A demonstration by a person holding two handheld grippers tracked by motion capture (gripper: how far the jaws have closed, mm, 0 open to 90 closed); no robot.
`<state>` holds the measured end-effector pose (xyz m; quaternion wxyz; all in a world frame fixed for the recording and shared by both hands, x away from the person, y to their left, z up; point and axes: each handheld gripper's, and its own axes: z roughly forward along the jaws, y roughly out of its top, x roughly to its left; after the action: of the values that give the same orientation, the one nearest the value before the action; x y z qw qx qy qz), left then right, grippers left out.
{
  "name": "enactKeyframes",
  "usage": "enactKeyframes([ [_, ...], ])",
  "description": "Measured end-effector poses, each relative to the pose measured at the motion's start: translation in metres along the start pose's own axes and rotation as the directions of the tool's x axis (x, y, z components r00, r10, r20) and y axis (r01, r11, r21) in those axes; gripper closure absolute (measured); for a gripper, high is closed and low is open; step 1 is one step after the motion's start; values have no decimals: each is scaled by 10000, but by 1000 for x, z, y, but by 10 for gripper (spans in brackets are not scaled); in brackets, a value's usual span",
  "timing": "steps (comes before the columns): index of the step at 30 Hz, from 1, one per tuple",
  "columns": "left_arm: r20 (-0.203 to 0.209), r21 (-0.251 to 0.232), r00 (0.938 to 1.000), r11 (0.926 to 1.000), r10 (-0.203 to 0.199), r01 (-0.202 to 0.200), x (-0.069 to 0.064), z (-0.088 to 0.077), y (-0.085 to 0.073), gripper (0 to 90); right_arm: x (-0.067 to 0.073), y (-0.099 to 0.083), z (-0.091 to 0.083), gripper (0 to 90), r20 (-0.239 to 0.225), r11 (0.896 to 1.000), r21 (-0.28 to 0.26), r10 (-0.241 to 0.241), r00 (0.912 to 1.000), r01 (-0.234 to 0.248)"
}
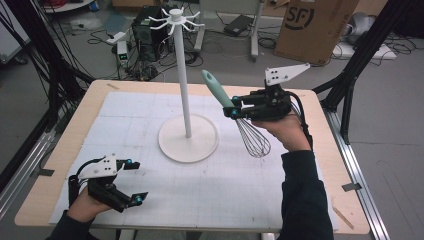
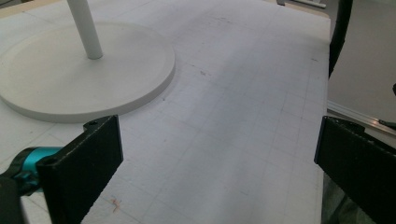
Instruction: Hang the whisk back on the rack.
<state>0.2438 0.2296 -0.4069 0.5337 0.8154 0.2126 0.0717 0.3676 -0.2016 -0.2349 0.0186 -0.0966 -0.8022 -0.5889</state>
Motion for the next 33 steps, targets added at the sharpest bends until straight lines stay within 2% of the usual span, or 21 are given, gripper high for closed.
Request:
enactKeyframes([
  [6, -7, -43, 10000, 10000, 1, -1, 0, -1, 0, 17, -4, 18, 0, 689, -34, 9993, -305, -216, 9998, 215],
  [10, 17, -2, 10000, 10000, 4, -4, 0, 0, 0, 17, -7, 28, 2, 689, 172, 9988, -417, -262, 9995, 269],
  [15, 30, -67, 10000, 10000, -45, 45, 0, -1, 0, 17, -11, 41, 4, 689, 188, 9975, -674, -182, 9997, 194],
  [19, 61, -77, 10000, 10000, -12, 12, 0, -1, 0, 17, -13, 50, 6, 689, 295, 9959, -830, -349, 9990, 373],
  [24, 57, -59, 10000, 10000, -12, 13, 0, -1, 0, 17, -16, 58, 8, 689, 511, 9959, -835, -314, 9982, 356],
  [33, 141, -111, 9999, 9999, -3, 5, 0, -2, 0, 17, -22, 67, 10, 689, 527, 9950, -989, -109, 9986, 160],
])
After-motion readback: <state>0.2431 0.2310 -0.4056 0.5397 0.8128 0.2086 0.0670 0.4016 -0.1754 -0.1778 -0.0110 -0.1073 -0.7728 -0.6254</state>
